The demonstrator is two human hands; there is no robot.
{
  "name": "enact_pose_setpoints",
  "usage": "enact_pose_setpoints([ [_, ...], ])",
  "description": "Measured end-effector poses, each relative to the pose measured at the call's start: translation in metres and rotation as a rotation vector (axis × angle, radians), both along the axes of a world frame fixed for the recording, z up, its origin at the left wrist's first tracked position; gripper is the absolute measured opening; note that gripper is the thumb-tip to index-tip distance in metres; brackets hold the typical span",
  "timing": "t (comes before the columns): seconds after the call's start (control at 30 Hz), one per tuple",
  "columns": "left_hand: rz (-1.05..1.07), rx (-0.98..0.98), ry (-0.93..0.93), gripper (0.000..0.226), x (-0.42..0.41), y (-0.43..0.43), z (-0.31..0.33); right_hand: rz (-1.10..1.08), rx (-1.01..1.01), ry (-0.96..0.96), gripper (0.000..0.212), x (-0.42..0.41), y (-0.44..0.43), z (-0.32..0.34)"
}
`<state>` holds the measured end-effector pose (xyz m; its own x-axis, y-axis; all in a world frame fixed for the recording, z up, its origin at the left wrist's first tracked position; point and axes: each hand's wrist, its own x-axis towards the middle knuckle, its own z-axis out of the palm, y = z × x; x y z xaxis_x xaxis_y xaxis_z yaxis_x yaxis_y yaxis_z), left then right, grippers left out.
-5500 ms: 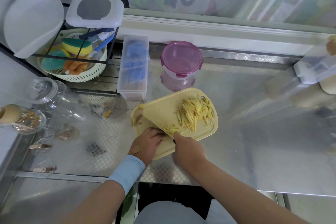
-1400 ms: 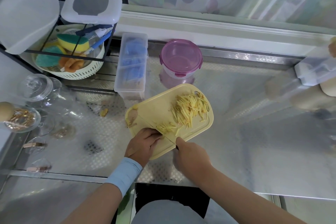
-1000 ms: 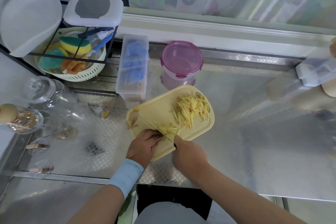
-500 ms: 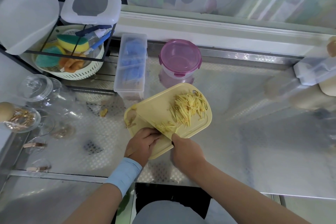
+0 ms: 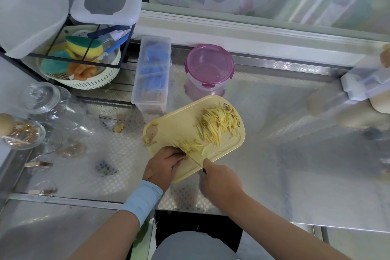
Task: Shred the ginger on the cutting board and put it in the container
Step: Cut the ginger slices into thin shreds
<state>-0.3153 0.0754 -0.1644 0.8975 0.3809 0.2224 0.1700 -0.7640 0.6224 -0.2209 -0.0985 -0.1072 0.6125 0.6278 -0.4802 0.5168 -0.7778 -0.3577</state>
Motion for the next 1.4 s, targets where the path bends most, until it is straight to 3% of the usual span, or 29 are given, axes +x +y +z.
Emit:
enact_pose_setpoints([
  [0.2, 0.006, -0.005, 0.026, 0.026, -0.001, -0.002, 0.002, 0.051, -0.072, 0.041, 0.026, 0.01, 0.026, 0.0],
  [0.43, 0.012, 0.038, 0.001, 0.026, 0.0, -0.002, 0.0, 0.081, -0.019, 0.002, 0.016, 0.008, 0.017, 0.007],
  [0.6, -0.003, 0.056, -0.067, 0.049, 0.0, -0.002, 0.002, 0.033, -0.022, -0.019, 0.017, 0.0, 0.001, 0.003],
  [0.73, 0.006, 0.002, 0.019, 0.027, 0.0, -0.002, 0.004, 0.056, -0.043, -0.005, 0.017, 0.003, 0.01, 0.003],
  [1.4, -0.002, 0.012, 0.013, 0.027, 0.0, 0.0, 0.001, 0.014, -0.037, -0.002, 0.01, 0.0, 0.004, 0.004],
])
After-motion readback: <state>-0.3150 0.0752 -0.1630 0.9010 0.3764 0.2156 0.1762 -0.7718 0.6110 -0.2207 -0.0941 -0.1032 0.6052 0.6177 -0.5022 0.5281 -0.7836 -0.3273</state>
